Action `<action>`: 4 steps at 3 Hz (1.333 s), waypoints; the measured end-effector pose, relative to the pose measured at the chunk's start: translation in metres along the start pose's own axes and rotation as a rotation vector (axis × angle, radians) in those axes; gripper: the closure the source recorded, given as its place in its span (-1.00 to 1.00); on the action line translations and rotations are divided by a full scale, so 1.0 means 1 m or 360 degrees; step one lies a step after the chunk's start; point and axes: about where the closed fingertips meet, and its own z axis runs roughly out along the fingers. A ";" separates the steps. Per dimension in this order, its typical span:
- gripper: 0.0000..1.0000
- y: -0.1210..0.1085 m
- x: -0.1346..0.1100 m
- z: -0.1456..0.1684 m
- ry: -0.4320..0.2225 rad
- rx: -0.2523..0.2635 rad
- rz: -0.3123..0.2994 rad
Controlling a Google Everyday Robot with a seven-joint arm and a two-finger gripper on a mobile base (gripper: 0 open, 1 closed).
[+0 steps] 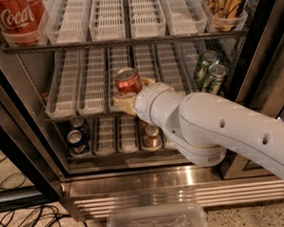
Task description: Pick coke can from middle shelf of fridge
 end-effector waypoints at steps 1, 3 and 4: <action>1.00 -0.002 0.001 -0.002 0.0012 -0.0066 0.0077; 1.00 0.011 0.006 0.000 0.0030 -0.0149 0.0062; 1.00 0.044 0.022 -0.004 0.0091 -0.0330 0.0054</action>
Offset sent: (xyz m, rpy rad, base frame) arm -0.0012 -0.0005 -0.0004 0.0398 0.0428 0.0289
